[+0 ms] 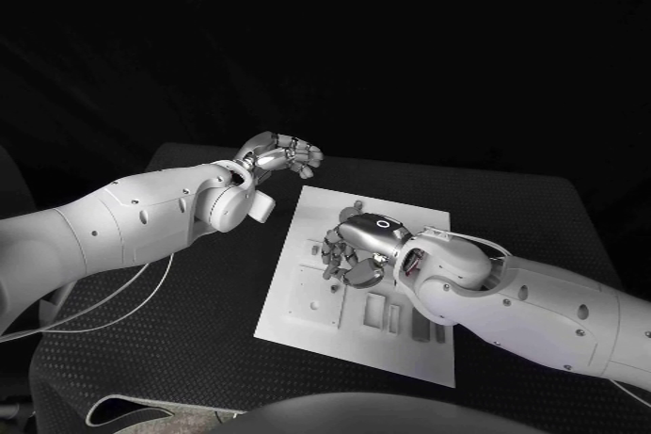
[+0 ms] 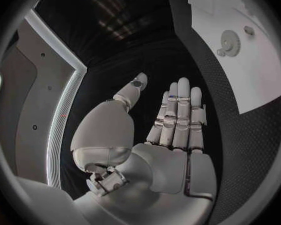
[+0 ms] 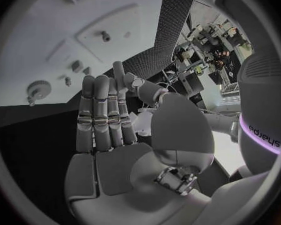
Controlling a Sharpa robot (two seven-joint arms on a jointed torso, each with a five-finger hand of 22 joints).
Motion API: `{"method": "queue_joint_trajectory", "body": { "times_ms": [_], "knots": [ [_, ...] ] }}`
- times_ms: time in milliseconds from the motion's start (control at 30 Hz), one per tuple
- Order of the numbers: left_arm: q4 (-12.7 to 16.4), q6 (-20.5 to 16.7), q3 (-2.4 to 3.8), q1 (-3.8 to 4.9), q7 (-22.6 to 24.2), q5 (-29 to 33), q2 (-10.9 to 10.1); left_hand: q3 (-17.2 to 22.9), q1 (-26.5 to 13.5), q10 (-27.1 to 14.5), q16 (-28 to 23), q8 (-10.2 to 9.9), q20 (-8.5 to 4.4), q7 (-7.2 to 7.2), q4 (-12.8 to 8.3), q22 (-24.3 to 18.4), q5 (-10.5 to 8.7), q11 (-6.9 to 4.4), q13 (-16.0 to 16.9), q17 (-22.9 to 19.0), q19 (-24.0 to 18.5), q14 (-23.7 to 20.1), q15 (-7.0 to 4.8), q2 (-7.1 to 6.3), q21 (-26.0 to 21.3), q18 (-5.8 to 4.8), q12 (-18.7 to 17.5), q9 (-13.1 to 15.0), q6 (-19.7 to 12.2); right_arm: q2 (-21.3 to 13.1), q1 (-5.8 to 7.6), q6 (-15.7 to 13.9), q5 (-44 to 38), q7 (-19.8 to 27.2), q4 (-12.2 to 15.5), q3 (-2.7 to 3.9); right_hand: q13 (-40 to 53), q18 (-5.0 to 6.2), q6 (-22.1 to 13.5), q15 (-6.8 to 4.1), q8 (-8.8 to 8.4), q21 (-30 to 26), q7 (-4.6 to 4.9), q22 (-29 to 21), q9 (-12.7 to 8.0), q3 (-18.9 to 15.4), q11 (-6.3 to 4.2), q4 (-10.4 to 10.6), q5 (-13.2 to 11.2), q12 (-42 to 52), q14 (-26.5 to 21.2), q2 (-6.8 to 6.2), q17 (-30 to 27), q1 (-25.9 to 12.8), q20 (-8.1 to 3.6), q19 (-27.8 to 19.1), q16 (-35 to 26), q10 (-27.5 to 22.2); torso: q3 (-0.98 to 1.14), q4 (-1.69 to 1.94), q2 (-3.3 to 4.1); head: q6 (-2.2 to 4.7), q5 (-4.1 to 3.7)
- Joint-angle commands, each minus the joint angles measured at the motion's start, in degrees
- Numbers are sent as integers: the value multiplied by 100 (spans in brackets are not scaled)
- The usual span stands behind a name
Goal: Assemble the parts on the task board
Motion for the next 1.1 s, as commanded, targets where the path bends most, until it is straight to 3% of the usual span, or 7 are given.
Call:
{"method": "queue_joint_trajectory", "body": {
  "times_ms": [33,133,200,333,433,567,1100],
  "knots": [
    [15,73,5,8,63,29,22,-27,5,-28,-20,23,39,5,10,7,-33,6,-7,7,-13,18,37,69,-39,93,-2,-9,-46,80,-9,-26,-261,85,-17,-53,10,84,39,-8,10,33,0,6,4,20,7,-29,35,4,16,58,5,2,8,42,16,26,-10,3,-3,-8,25],
    [14,73,5,8,63,29,37,-27,5,-29,-21,24,39,5,9,8,-33,6,-7,8,-13,18,37,69,-39,93,-2,-9,-47,163,-13,-26,-343,92,-62,-132,11,84,39,-9,10,34,0,7,5,20,7,-32,35,4,17,60,6,1,8,42,16,26,-9,-7,-1,-18,48],
    [17,76,5,8,63,29,47,-27,5,-29,-22,24,39,5,9,8,-33,6,-7,9,-13,18,37,70,-39,93,-1,-9,-47,222,-17,-25,-440,91,-113,-219,12,84,39,-9,10,34,0,7,6,21,7,-36,35,4,17,62,7,1,7,42,15,27,-6,-13,1,-24,60],
    [22,82,6,8,63,29,58,-27,5,-29,-24,25,39,5,10,8,-33,7,-7,11,-14,18,37,70,-40,93,-1,-10,-47,311,-28,-37,-533,99,-203,-375,14,84,38,-10,10,35,0,8,8,22,6,-42,35,3,18,63,8,1,7,43,15,27,-4,-4,1,-43,75],
    [21,83,6,8,63,29,63,-27,5,-29,-25,25,39,5,10,8,-33,7,-7,13,-14,17,37,71,-40,93,0,-10,-47,391,-61,-51,-631,99,-270,-448,16,84,38,-11,10,36,0,9,10,24,6,-49,35,3,19,65,9,1,6,45,15,28,-2,3,2,-55,85],
    [20,84,6,8,63,29,72,-27,5,-30,-27,26,40,5,10,8,-33,7,-8,14,-14,17,38,72,-40,93,0,-10,-48,472,-96,-81,-724,88,-351,-496,18,84,38,-12,10,38,0,11,12,25,5,-55,35,2,20,66,11,1,5,47,16,29,5,3,4,-72,103],
    [18,92,6,8,63,29,91,-28,4,-32,-34,27,41,5,10,9,-33,7,-9,22,-15,16,39,74,-42,92,1,-12,-51,600,-115,-86,-864,83,-436,-542,26,84,41,-16,12,43,-2,15,21,32,3,-76,35,2,25,67,16,-1,2,55,16,34,4,-5,1,-111,138]
  ]
}}
